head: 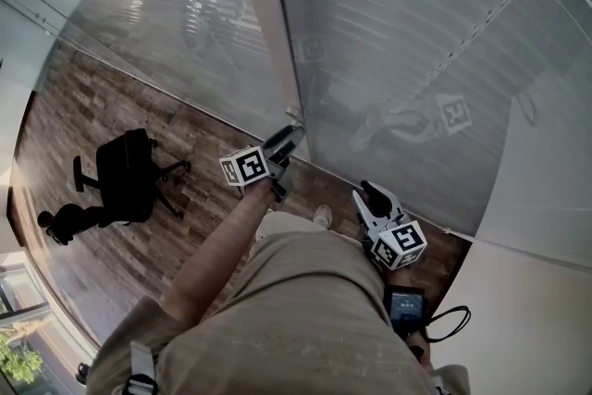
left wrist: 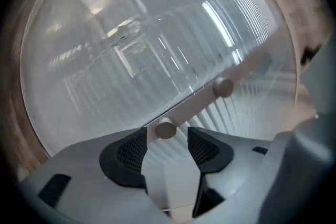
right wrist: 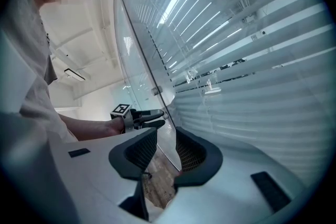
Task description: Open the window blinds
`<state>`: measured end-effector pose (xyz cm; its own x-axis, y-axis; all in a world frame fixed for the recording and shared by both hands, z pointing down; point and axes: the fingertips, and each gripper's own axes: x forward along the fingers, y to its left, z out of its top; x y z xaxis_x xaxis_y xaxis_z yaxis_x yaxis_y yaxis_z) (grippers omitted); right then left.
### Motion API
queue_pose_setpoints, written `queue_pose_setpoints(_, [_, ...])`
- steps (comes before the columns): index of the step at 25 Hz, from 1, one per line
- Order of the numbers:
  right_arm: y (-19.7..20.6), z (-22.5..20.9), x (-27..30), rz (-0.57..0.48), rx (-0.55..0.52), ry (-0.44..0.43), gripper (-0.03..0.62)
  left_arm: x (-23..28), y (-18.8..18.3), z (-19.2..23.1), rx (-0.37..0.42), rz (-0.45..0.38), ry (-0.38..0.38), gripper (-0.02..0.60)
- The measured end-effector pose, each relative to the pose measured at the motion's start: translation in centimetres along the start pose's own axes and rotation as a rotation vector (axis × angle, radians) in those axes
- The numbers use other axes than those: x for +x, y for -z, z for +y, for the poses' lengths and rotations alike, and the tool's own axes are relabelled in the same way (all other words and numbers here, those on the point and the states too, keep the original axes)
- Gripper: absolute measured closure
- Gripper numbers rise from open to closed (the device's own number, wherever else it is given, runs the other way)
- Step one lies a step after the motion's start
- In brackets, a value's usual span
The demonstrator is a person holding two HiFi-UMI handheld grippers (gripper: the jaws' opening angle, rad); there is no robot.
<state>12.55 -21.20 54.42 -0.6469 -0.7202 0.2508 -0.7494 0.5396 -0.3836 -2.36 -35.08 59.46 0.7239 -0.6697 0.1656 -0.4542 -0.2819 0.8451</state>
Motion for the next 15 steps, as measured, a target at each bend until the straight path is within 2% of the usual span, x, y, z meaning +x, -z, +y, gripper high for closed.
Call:
queue_pose_setpoints(3, [-0.11, -0.22, 0.04, -0.004, 0.004, 0.001, 0.476, -0.2, 0.42, 0.12, 0.468, 0.09, -0.182, 0.345])
queue_pose_setpoints(4, [-0.12, -0.26, 0.04, -0.005, 0.006, 0.001, 0.476, -0.16, 0.44, 0.16, 0.589, 0.114, -0.234, 0.347])
queue_pose_setpoints(6, [-0.12, -0.29, 0.01, -0.008, 0.007, 0.0, 0.476, -0.02, 0.4, 0.12, 0.753, 0.148, -0.31, 0.355])
queue_pose_setpoints(9, [-0.14, -0.35, -0.08, -0.011, 0.01, 0.0, 0.476, 0.29, 0.28, 0.03, 0.869, 0.167, -0.369, 0.443])
queue_pose_setpoints(15, [-0.37, -0.77, -0.15, -0.019, 0.01, 0.004, 0.475, 0.75, 0.07, 0.14, 0.954, 0.181, -0.413, 0.443])
